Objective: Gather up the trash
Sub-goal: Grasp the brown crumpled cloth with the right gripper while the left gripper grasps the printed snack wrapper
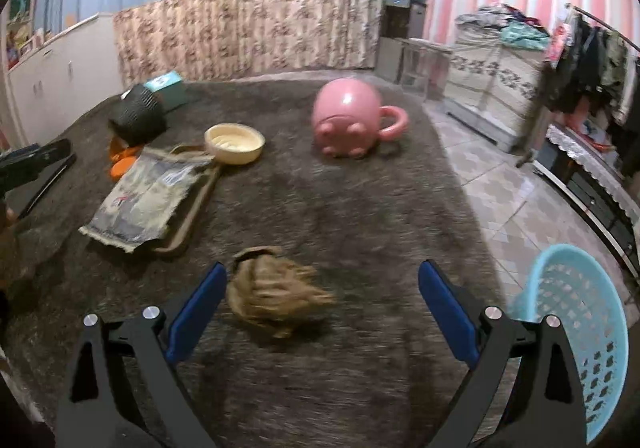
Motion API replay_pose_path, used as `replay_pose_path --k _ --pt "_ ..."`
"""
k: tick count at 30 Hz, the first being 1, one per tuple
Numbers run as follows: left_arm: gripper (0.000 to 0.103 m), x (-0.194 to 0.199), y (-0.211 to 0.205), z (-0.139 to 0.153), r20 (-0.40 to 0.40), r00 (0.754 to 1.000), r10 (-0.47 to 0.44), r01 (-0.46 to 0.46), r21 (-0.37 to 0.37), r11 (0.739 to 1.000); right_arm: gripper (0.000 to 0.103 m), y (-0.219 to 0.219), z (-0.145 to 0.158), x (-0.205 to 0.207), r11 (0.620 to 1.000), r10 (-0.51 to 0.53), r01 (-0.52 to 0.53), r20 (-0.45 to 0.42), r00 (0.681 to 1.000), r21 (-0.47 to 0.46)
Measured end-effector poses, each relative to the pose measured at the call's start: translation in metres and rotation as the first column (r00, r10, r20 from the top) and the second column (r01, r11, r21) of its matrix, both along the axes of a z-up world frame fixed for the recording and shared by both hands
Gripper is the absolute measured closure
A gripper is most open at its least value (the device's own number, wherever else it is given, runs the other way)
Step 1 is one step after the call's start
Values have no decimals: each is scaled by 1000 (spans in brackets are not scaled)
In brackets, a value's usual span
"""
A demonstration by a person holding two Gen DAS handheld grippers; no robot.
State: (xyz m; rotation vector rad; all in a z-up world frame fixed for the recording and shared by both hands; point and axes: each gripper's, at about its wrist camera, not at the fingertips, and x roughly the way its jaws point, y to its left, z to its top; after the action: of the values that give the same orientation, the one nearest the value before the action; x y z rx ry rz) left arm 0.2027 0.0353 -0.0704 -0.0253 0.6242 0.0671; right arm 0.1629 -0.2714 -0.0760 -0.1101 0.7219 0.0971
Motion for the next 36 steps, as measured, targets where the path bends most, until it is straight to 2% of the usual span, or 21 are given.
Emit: replay_pose_path --k 4,7,9,12,16,20,22,25,27,29,33,34,35,36 --pt "6 2 -3 -9 -27 999 -18 17 -11 1000 9 5 -9 6 1000 17 -17 -33 999 8" --pt "6 0 -12 -12 -36 998 -47 47 -6 999 12 2 -13 10 999 27 -24 -55 998 45" --pt "6 -3 -23 -14 -40 996 -76 76 -2 997 33 0 -16 12 997 41 -36 -77 996 67" --pt "6 -4 -39 -16 -51 992 -111 112 11 994 45 -1 -18 13 993 63 -53 -93 994 106" --pt "6 -4 -58 -20 -66 985 -162 164 29 986 49 4 -15 11 994 78 -71 -85 993 80" --pt "6 4 -77 -31 -138 966 -218 226 41 973 50 -3 -12 12 995 57 -50 -81 995 82" --pt "10 7 -84 -35 -162 956 -245 254 39 967 50 -8 -10 11 996 42 -35 -79 996 79" --pt "26 7 -92 -35 -168 942 -290 296 12 955 50 -11 -8 12 997 31 -25 -75 997 77" --pt "46 8 -99 -36 -181 934 -308 315 16 949 50 -13 -7 11 996 25 -19 -71 997 84" --pt "54 6 -103 -38 -185 929 -319 329 24 944 50 -14 -5 10 996 24 -18 -67 998 87" --pt "69 0 -107 -32 -154 944 -291 305 77 949 50 -18 -2 8 996 18 -13 -56 998 89" --pt "77 -2 -106 -31 -143 949 -282 296 87 951 50 -20 -1 8 996 15 -10 -53 999 92" --pt "94 -4 -105 -28 -137 950 -281 294 88 952 50 -21 -1 6 995 11 -7 -49 999 95" --pt "94 -5 -103 -27 -137 949 -283 295 83 952 50 -23 1 5 995 6 -2 -42 999 96"
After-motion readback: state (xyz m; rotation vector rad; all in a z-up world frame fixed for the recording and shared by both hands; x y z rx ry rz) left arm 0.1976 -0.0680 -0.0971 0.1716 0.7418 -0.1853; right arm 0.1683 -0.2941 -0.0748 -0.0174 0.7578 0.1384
